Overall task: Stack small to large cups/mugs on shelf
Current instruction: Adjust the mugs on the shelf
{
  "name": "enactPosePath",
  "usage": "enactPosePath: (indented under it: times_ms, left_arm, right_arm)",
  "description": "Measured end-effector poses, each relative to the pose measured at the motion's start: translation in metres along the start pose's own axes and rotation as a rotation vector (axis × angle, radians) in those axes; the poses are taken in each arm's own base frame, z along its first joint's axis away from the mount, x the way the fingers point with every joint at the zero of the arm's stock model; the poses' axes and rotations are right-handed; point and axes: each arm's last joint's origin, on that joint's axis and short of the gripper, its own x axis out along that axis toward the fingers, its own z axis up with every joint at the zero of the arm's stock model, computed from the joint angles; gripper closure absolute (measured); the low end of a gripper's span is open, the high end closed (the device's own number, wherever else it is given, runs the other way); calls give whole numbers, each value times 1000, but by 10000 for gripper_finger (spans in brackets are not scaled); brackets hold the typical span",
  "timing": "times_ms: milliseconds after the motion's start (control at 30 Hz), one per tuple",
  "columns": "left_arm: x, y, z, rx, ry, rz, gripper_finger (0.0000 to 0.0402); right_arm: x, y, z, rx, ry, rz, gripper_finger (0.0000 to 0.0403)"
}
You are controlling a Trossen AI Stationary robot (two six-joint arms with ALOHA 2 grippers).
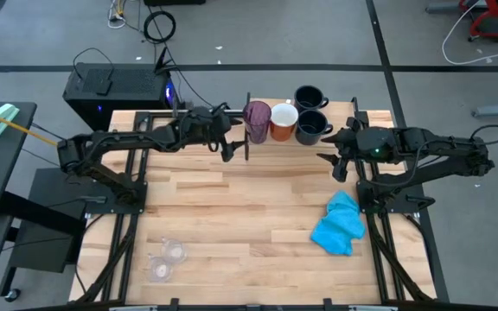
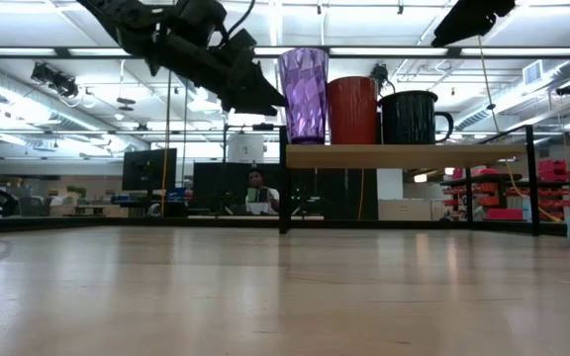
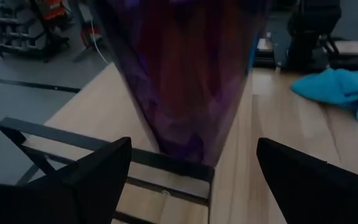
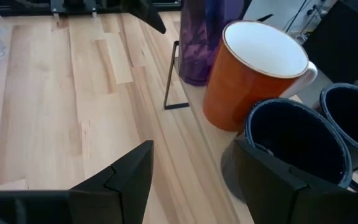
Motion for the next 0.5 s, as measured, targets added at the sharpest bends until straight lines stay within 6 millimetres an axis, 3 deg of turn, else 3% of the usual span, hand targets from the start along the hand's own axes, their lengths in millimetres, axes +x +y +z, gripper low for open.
enactPosePath:
  times_ms: [500]
  left_arm:
    - [0, 1, 2, -24, -62, -14, 47]
  right_arm:
    - [7, 1, 2, -52, -56, -30, 179]
